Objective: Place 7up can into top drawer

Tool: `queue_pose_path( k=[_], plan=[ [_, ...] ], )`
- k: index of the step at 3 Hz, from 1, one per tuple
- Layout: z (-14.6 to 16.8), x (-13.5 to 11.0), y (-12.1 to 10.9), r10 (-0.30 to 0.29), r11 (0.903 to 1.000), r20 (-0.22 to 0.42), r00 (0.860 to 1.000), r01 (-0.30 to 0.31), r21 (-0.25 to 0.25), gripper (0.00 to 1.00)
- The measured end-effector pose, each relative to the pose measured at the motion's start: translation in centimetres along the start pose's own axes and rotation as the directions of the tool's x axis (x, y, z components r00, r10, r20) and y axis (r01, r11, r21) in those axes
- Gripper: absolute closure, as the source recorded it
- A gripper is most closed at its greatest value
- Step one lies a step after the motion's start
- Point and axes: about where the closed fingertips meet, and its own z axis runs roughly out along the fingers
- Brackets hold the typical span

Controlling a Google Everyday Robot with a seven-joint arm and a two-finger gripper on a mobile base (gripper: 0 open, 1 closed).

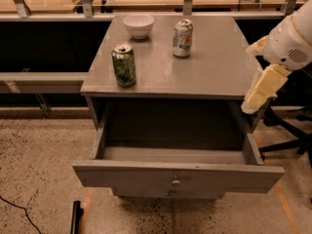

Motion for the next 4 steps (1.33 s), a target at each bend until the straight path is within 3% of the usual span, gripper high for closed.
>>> queue_pose_path(
  k=[1,2,3,4],
  plan=[
    [3.1,-1.4,-5.4,0.070,0.9973,0.144,0.987,-0.072,0.013,0.00],
    [5.3,-3.4,-11.5,0.080,0.9893,0.247,0.966,-0.107,0.099,0.00],
    [5.3,-3.4,-11.5,0.080,0.9893,0.247,0.966,-0.107,0.099,0.00],
    [6.0,-4.4,-12.7,0.115,0.9790,0.287,0.951,-0.157,0.130,0.00]
  ],
)
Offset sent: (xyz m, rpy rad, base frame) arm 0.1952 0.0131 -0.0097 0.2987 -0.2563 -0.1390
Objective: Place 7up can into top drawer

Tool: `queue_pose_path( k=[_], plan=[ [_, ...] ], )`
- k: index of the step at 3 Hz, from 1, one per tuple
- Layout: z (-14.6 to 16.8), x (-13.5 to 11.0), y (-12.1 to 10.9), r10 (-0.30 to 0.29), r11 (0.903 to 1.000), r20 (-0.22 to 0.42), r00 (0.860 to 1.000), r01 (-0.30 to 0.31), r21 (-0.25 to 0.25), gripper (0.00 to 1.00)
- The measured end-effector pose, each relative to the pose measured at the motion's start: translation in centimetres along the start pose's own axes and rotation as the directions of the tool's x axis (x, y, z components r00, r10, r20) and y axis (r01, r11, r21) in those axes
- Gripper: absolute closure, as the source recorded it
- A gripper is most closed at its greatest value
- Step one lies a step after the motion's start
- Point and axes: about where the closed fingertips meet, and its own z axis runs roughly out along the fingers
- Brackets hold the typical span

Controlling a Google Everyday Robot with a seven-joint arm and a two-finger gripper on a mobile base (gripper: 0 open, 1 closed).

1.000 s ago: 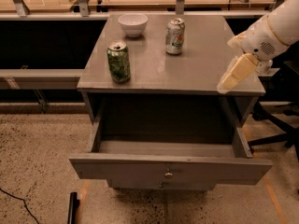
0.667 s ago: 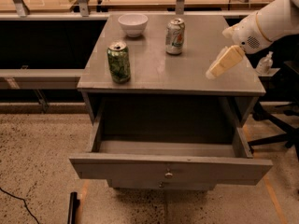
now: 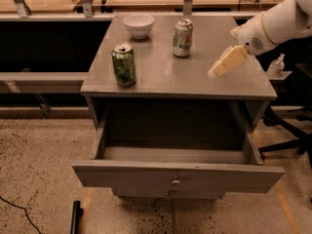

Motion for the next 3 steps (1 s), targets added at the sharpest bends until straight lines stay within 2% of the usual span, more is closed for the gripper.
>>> queue_pose_path(
  k=[1,2,3],
  plan=[
    [4.2,-2.0,-2.4,0.037,0.9991,0.074,0.997,-0.038,0.019,0.00],
    [6.3,-5.4,-5.9,0.055,0.9974,0.180,0.982,-0.062,0.037,0.00],
    [8.3,-8.0,-8.1,0.064,0.9970,0.231,0.971,-0.073,0.028,0.00]
  ],
)
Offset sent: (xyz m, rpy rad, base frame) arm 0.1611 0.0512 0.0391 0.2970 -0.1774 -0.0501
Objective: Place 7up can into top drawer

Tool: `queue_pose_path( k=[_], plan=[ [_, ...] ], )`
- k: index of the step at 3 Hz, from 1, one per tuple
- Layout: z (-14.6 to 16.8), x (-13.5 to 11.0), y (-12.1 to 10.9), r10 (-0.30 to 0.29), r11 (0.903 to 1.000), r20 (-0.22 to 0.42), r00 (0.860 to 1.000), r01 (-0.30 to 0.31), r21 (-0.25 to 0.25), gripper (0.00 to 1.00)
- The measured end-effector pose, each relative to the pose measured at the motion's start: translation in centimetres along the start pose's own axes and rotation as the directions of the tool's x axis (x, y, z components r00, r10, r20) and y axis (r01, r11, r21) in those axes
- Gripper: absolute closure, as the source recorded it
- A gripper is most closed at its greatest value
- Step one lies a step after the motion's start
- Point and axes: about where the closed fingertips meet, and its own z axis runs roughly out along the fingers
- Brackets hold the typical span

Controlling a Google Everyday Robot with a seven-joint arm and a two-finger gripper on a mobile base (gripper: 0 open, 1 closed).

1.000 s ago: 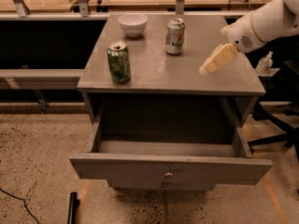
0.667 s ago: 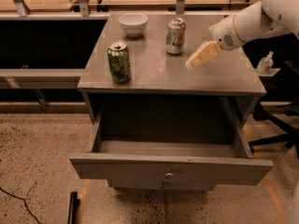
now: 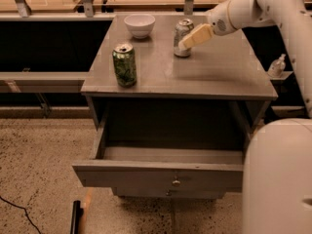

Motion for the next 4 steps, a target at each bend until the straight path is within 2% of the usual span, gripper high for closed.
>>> queue_pose_path(
  k=[1,2,4],
  plan=[
    [1.7,-1.1,-0.9,0.023,0.9997,-0.008,1.000,-0.023,-0.005,0.00],
    [3.6,-0.9,-1.2,0.045,0.9989,-0.031,0.998,-0.046,-0.014,0.16],
    [6.2,0.4,-1.2,0.063,0.9973,-0.070,0.996,-0.065,-0.034,0.63]
  ],
)
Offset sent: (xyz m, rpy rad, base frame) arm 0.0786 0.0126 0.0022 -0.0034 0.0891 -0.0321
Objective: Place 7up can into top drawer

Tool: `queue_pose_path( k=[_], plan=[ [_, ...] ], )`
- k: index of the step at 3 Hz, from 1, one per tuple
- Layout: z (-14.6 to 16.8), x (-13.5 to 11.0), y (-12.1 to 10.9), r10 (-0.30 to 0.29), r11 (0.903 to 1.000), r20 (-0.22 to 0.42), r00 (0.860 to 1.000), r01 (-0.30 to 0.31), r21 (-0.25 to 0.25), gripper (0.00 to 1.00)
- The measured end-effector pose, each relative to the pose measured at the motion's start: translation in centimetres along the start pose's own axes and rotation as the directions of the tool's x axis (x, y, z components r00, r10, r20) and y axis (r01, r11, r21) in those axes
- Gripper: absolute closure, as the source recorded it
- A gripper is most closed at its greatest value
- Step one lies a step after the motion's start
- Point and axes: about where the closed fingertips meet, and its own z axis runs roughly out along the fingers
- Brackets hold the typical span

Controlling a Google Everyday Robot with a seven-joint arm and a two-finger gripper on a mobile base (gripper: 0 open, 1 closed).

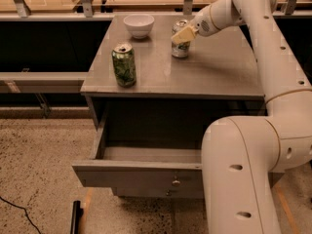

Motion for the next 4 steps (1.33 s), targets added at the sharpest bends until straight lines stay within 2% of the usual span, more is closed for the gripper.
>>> queue_pose_path(
  k=[1,2,3,4],
  plan=[
    [-1.5,-0.5,0.7,-0.026,0.9994,0.012,1.000,0.027,-0.023,0.87],
    [-5.7,-1.7,2.0,-0.081,0.9948,0.058,0.995,0.085,-0.056,1.00],
    [-10.1,-1.5,3.2,-0.084,0.9942,0.064,0.994,0.088,-0.061,1.00],
    [-14.7,-1.7,4.9,-0.068,0.9967,0.096,0.993,0.072,-0.038,1.00]
  ],
)
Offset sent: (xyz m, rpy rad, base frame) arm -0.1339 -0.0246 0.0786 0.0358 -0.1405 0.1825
